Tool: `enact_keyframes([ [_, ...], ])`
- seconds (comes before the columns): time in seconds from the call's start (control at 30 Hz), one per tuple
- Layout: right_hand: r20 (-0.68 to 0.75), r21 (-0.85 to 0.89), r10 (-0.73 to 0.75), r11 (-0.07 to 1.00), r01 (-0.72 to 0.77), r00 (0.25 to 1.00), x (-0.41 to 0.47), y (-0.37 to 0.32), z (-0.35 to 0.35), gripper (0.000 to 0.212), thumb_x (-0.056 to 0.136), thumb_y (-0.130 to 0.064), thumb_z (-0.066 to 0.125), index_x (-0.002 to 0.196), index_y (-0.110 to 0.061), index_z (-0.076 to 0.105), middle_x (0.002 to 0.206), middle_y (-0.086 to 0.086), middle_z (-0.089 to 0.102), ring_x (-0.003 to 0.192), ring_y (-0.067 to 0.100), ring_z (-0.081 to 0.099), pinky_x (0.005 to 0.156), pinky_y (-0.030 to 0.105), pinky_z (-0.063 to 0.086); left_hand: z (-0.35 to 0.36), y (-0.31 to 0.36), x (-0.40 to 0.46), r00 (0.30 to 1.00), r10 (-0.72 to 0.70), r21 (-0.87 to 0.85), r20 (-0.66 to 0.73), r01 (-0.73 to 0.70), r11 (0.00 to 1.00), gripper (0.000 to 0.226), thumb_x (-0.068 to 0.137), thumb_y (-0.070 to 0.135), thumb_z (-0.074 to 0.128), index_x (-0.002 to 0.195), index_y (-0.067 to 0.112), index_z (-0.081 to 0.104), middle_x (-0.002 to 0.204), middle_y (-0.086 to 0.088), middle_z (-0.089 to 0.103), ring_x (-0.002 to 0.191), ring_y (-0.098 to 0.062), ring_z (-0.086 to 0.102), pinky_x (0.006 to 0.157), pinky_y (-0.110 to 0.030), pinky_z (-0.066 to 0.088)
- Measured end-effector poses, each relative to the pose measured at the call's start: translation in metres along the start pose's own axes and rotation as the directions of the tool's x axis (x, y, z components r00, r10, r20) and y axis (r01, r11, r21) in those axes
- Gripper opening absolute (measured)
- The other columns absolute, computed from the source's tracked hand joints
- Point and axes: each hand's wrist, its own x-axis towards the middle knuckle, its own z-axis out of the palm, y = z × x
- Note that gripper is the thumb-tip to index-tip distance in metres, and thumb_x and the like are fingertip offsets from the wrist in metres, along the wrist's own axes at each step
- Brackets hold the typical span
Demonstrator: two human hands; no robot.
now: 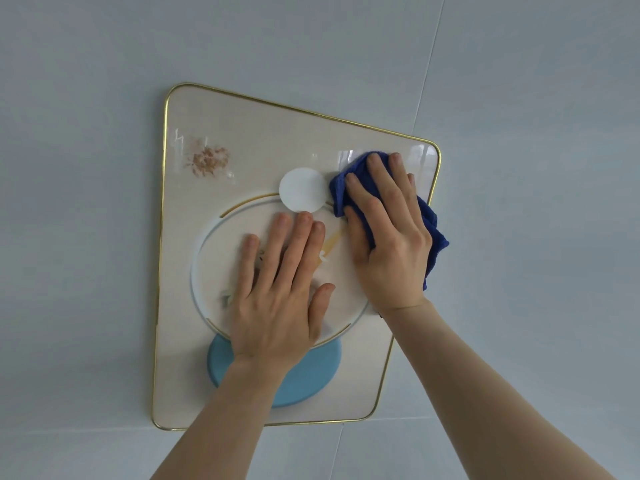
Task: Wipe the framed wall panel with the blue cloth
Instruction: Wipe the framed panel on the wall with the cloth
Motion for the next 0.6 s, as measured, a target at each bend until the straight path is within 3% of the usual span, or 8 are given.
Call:
enact_keyframes([
  [0.6,0.134,-0.01,0.035,0.999,-0.034,0.99,-0.062,0.006,-0.025,0.029,0.101,-0.006,0.069,0.13,-0.006,0.073,0.152,0.018,0.057,0.151,0.04,0.044,0.117,0.062,0.044,-0.005,0.001,0.0,0.999,-0.004,0.005,0.038,0.004,1.0,0.066,0.109,0.047,0.02,0.167,0.015,0.013,0.176,-0.002,0.011,0.163,-0.025,0.007,0.133,-0.051,0.005],
])
